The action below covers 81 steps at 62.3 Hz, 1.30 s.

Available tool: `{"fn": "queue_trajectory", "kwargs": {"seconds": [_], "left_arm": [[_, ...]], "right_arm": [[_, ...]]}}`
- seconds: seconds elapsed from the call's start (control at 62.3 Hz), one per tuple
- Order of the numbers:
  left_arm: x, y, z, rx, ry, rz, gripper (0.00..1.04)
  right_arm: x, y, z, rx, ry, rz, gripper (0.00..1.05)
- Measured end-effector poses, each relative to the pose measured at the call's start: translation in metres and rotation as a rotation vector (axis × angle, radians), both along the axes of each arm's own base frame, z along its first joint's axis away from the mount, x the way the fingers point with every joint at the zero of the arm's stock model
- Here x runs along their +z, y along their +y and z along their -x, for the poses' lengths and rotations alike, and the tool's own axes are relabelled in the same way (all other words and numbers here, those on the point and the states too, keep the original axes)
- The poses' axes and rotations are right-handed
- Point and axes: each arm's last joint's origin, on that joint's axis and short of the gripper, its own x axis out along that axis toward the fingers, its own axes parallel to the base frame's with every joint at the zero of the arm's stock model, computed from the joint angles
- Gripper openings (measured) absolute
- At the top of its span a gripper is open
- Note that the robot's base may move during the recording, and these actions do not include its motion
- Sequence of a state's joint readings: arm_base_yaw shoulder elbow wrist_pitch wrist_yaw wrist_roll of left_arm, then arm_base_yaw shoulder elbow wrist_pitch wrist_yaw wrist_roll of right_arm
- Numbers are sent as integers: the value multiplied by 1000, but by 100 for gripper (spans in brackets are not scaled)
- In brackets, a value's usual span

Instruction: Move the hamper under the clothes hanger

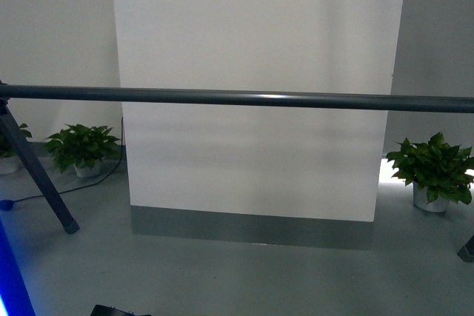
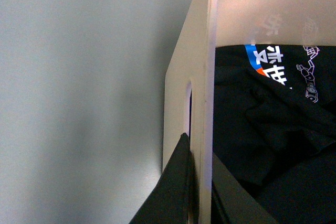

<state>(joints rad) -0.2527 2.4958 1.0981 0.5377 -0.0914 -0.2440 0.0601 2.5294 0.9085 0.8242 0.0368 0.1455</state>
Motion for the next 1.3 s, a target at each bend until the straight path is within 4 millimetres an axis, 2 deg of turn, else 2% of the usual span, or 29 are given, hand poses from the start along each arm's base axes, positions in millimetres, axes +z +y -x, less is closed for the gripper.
{"fn": "queue_trajectory", "kwargs": {"seconds": [0.273,0.402,0.755,0.867,1.012,1.156,1.301], "left_arm": [[-3,-2,0,8,-3,5,5],[-4,-2,1,-1,6,24,21],[2,-2,-3,-2,-33,44,65],[19,-2,-10,3,-96,46,79],[54,-1,-21,2,-201,48,100],[83,-1,-27,-1,-277,56,98],[108,-1,-30,-7,-340,51,98]], "right_arm": [[-5,0,-3,-8,-8,3,2],[-6,0,-4,-15,-9,4,3],[-5,1,-6,-32,-39,5,46],[-3,2,-4,-33,-45,11,60],[11,2,-1,-32,-77,25,81],[34,3,-6,-33,-142,34,98],[59,3,-10,-35,-206,53,96]]}}
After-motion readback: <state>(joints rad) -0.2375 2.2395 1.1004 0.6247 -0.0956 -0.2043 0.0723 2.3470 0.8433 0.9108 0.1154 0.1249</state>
